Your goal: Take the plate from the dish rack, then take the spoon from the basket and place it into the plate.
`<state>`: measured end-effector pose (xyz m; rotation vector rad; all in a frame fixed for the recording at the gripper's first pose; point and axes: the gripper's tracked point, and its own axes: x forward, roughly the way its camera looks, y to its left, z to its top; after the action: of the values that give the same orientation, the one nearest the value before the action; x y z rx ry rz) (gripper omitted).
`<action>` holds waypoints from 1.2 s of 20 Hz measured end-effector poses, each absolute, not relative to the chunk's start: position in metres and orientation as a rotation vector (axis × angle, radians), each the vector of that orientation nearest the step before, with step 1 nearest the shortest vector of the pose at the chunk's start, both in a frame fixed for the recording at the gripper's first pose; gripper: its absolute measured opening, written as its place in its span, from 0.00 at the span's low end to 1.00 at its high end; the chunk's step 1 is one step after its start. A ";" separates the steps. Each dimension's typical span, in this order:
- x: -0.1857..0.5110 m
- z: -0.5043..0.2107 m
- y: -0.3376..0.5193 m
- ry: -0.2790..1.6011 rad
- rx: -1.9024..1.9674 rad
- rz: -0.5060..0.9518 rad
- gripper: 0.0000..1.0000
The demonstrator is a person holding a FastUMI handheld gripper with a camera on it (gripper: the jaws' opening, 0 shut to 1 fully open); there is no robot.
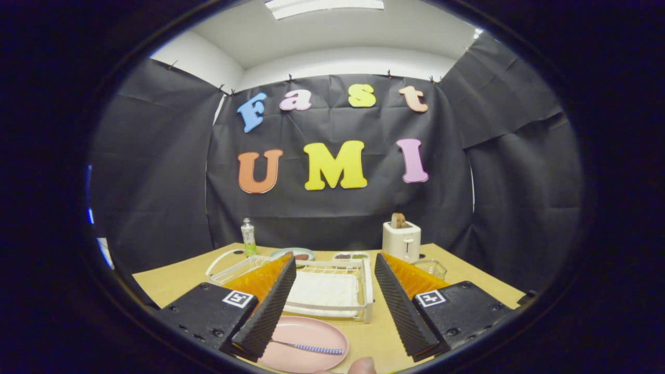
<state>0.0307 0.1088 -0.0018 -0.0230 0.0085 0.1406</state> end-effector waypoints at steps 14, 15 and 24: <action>-0.028 -0.001 0.054 -0.040 0.013 0.131 0.98; -0.032 -0.001 0.051 -0.047 0.024 0.126 0.98; -0.065 -0.014 0.045 -0.086 0.002 0.104 0.98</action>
<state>-0.0646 0.0454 -0.0136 0.0024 -0.0864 0.1045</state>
